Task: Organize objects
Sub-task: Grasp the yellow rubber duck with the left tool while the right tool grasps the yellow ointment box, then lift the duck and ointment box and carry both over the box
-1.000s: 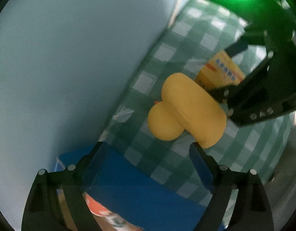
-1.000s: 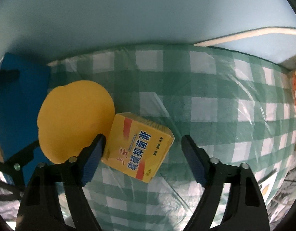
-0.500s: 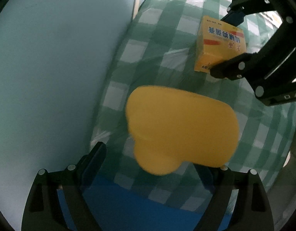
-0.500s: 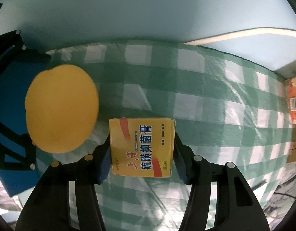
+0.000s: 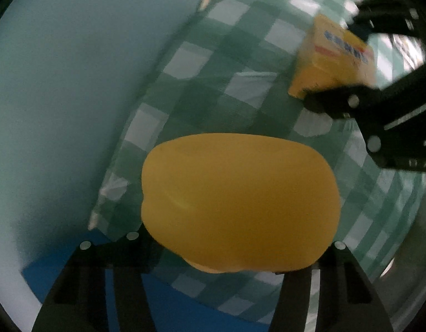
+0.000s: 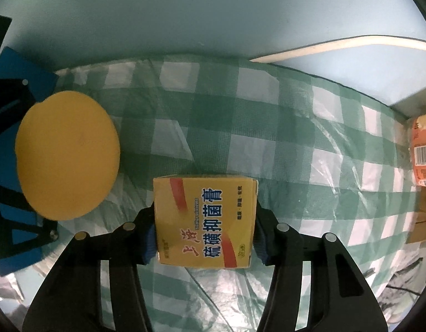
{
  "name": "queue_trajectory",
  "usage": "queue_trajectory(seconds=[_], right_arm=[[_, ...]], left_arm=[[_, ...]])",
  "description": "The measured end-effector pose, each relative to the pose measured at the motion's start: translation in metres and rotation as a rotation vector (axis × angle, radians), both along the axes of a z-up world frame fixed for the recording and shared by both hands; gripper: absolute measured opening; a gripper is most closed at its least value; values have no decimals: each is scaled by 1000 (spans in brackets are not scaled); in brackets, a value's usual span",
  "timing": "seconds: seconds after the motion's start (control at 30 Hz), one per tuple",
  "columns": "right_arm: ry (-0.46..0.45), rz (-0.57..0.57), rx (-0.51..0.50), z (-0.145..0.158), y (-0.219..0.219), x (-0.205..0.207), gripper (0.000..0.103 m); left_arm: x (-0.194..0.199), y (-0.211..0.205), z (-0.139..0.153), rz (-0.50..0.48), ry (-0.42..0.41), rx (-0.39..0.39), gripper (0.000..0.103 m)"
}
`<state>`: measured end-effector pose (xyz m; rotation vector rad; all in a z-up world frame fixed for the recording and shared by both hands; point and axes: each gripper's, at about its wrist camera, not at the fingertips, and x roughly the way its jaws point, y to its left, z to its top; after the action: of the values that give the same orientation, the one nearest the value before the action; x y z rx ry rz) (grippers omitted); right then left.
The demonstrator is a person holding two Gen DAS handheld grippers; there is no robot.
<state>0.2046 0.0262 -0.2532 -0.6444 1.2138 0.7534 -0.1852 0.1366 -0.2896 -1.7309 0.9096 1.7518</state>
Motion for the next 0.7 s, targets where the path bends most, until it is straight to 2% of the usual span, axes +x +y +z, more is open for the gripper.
queue_trajectory(seconds=[0.37, 0.53, 0.7], right_arm=[[7, 22, 2, -2, -39, -20, 53], [2, 41, 16, 2, -58, -32, 53], [-11, 70, 10, 3, -73, -47, 53]], left_arm=[[3, -34, 7, 337, -89, 171, 58], [21, -40, 18, 412, -89, 252, 58], [43, -38, 15, 438, -101, 266, 57]])
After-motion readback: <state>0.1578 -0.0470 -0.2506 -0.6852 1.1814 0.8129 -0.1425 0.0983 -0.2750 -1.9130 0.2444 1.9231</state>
